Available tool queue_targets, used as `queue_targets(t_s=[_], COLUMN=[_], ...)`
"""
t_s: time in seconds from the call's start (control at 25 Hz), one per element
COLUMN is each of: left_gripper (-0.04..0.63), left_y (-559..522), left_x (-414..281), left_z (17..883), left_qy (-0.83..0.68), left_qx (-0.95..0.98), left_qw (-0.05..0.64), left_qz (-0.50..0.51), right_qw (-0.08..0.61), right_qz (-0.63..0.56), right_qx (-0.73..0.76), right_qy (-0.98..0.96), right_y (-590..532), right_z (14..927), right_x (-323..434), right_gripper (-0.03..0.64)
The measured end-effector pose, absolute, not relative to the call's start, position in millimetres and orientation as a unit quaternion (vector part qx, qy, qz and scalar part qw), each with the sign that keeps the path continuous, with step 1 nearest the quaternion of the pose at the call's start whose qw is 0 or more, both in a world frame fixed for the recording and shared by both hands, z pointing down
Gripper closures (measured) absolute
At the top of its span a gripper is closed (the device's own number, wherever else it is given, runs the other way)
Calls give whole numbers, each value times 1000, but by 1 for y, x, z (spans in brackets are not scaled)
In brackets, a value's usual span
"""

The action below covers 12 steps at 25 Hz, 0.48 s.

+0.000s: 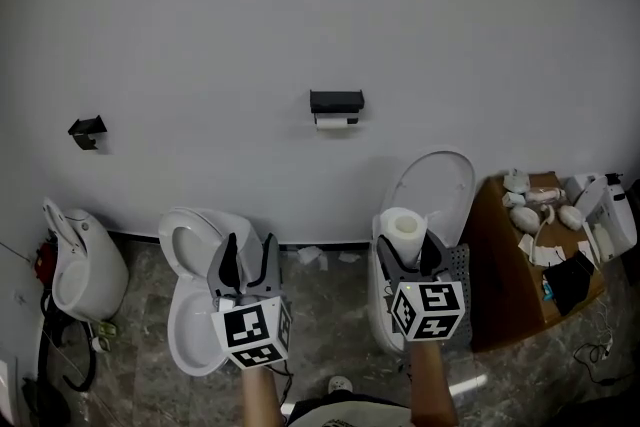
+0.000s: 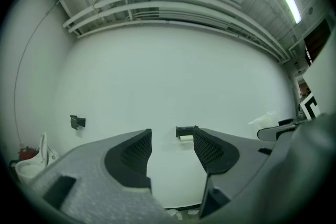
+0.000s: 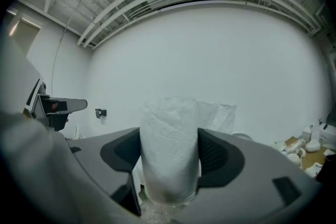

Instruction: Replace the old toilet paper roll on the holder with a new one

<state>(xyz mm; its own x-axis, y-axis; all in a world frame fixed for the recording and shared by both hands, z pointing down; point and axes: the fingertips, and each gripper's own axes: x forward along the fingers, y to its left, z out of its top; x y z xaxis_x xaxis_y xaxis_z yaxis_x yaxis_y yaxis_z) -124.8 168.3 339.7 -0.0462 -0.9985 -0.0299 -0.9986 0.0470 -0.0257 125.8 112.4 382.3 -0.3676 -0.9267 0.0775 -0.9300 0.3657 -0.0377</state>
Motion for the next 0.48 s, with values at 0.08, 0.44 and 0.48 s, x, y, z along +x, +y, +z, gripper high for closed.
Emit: queue_targets(t_s=[0.08,0.44,0.48], left_gripper=[356,356,356], left_y=[153,104,98], left_x=[-124,-126,-126], left_z=[343,351,352], left_qy=[724,728,727], left_qx=[-690,-685,-686], left_qw=[15,4,2], left_qz=[-2,-8,-9], right_qw=[22,24,25], right_qz=[41,50,51], right_qx=[560,558,560], right_qy=[-827,-828,-827], right_y=[97,47,41], right_z=[385,395,397], right_x=[126,127,127], right_gripper=[314,314,314])
